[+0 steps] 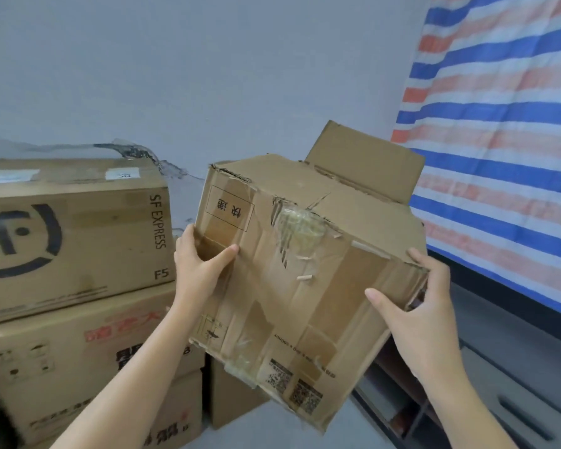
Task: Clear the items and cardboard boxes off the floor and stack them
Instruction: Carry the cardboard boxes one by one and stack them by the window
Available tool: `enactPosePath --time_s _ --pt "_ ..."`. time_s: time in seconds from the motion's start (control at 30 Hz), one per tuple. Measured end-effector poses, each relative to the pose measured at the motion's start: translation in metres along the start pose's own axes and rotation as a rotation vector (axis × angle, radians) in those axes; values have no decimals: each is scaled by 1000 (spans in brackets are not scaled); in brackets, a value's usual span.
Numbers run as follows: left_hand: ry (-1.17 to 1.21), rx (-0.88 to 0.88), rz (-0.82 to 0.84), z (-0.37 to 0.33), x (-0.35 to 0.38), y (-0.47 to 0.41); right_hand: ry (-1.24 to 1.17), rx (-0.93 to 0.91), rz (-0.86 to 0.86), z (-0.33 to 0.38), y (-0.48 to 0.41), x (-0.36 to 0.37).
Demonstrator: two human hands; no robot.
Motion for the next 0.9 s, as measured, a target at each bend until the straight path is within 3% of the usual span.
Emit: enactPosePath --time_s 0.3,0.57,0.8,0.9 --pt "65 -53 -101 75 74 -109 -56 -95 19 -55 -91 116" --pt "-3 -68 -65 155 130 -225 -17 -83 44 -112 -157 239" --pt "-39 -122 4 215 174 -313 159 -62 48 -157 -188 328" --pt "-104 -198 9 248 185 -340 312 -128 152 -170 -181 368"
Point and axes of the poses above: each hand's wrist, its own y-axis away from the middle knuckle, its own x-axis out of the palm, z = x × y, the point moved 4 cm from there along -y, towards the middle knuckle, and after that the axes turned 15 degrees about -z, right-handed, at the moved point
